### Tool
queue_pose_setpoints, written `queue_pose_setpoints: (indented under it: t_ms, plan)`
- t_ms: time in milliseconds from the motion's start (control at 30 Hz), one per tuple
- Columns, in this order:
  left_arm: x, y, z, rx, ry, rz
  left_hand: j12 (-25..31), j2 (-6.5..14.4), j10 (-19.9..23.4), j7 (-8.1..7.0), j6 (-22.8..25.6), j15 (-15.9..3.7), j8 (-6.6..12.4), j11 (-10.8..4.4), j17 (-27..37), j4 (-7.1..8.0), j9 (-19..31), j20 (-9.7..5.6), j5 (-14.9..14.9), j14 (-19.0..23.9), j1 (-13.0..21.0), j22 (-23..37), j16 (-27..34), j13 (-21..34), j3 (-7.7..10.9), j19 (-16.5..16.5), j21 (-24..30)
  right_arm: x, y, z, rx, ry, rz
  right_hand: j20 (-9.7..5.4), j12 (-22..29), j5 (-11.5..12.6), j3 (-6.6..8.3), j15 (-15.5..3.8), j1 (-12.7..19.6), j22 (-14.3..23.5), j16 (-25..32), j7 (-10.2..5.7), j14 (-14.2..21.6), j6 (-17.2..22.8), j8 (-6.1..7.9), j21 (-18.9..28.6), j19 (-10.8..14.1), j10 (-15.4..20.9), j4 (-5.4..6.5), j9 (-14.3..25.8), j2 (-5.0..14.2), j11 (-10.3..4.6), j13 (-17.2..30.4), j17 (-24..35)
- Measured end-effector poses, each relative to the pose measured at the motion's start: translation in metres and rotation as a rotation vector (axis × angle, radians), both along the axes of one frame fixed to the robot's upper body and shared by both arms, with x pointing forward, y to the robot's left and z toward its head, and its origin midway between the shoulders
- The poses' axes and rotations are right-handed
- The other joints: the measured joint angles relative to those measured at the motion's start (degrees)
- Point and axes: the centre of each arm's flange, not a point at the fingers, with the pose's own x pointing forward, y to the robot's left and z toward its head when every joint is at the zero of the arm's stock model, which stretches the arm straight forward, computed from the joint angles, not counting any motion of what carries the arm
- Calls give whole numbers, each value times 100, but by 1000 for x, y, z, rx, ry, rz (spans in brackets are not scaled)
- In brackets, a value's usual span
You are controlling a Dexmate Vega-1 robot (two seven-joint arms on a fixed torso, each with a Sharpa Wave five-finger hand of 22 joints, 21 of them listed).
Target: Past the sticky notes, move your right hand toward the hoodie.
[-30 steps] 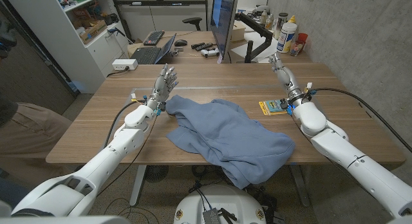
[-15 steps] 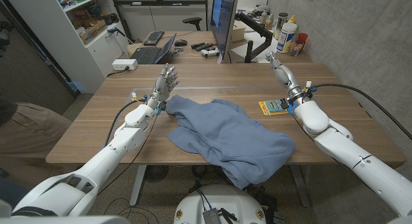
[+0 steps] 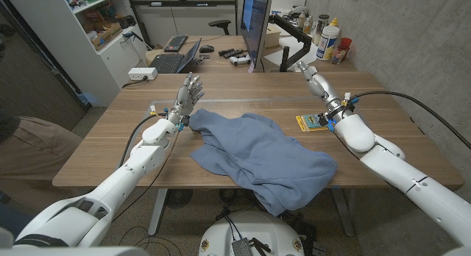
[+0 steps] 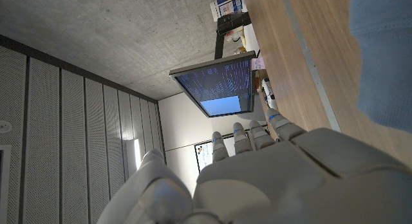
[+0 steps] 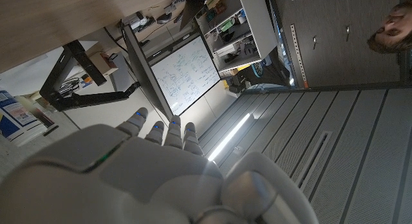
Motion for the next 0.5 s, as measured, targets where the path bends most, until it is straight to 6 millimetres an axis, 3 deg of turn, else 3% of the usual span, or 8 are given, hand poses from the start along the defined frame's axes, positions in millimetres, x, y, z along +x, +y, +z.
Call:
queue_pose_setpoints:
  t_ms: [500]
  plan:
    - [0, 3, 2, 13, -14, 23, 0, 0, 0, -22, 22, 2, 0, 0, 0, 0, 0, 0, 0, -2, 0, 0, 0, 0, 0, 0, 0, -15, 13, -1, -133, -64, -66, -41, 0, -1, 22, -12, 31, 0, 0, -68, -76, -96, 0, 0, -41, 1, -22, 0, 13, 0, 0, 0]
